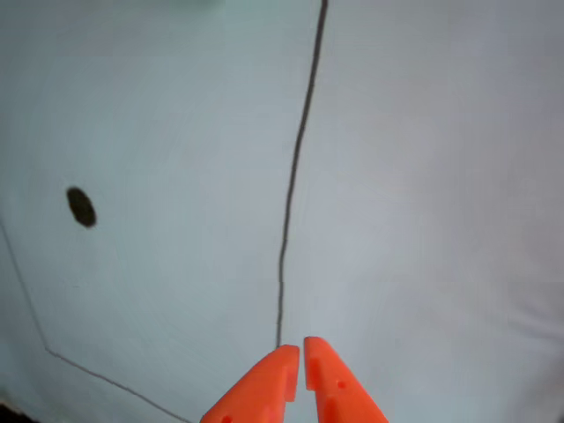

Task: Grasp the colored block, Place it on the black dot, and then return the arm to the default position.

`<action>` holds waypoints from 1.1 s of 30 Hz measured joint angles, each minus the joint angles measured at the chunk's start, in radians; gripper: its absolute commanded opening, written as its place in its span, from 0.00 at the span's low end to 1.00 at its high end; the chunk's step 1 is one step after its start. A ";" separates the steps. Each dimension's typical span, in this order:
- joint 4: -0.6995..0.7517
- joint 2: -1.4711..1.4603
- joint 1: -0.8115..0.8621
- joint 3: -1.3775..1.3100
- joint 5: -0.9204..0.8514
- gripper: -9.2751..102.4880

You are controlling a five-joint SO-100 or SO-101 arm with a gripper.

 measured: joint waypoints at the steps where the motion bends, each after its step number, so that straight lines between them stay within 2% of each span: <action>1: 0.020 -0.061 0.020 -0.057 0.009 0.08; 5: 0.067 -0.261 0.104 -0.261 0.037 0.08; 18: 0.051 -0.749 0.262 -0.661 0.135 0.08; 27: 0.080 -1.078 0.353 -0.882 0.135 0.08; 33: 0.091 -1.181 0.396 -0.973 0.127 0.08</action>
